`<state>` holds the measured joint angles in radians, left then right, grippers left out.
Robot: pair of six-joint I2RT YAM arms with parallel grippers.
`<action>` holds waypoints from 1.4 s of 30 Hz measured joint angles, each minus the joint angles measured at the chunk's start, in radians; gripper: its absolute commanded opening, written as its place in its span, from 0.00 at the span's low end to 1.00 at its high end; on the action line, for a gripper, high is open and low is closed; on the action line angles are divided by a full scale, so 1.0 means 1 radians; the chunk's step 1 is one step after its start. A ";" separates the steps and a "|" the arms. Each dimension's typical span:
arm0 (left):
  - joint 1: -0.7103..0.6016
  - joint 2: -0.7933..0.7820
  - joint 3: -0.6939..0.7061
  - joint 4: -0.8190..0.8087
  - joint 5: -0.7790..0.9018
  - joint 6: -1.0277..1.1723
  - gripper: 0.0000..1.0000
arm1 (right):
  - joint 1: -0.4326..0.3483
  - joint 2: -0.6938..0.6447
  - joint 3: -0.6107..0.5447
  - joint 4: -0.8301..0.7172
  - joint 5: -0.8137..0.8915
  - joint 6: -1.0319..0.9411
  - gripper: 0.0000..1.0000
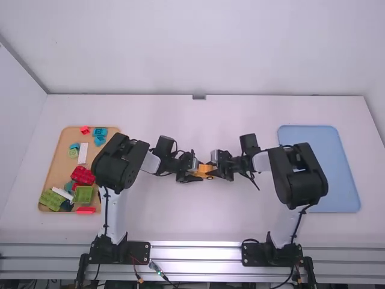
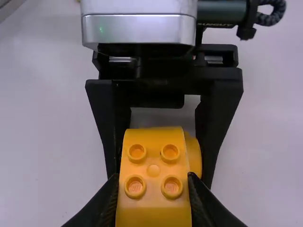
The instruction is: Assemble lego blocks to make yellow taxi
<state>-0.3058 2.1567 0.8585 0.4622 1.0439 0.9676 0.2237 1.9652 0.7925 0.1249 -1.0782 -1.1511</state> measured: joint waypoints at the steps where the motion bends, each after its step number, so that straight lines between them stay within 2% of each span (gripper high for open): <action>1: 0.000 0.000 0.000 0.000 0.000 -0.002 0.52 | 0.011 0.000 0.000 0.020 0.011 0.016 0.02; 10: 0.008 -0.001 -0.002 -0.001 0.000 0.013 0.49 | 0.040 -0.010 0.000 0.057 0.081 0.084 0.00; 20: 0.005 -0.001 -0.002 -0.003 0.001 0.017 0.49 | 0.063 -0.024 0.026 -0.019 0.140 0.085 0.00; 29: -0.006 -0.001 -0.001 0.000 -0.002 0.021 0.47 | 0.019 -0.024 0.021 -0.046 0.099 0.039 0.00; 35: -0.012 -0.001 -0.001 -0.003 0.000 0.022 0.47 | -0.046 -0.021 0.004 -0.083 0.048 -0.008 0.00; 42: -0.013 -0.001 -0.002 -0.012 0.010 0.029 0.47 | -0.027 -0.023 0.008 -0.116 0.061 -0.061 0.00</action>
<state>-0.3183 2.1559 0.8570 0.4500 1.0534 0.9962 0.1970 1.9423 0.8009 0.0090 -1.0168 -1.2121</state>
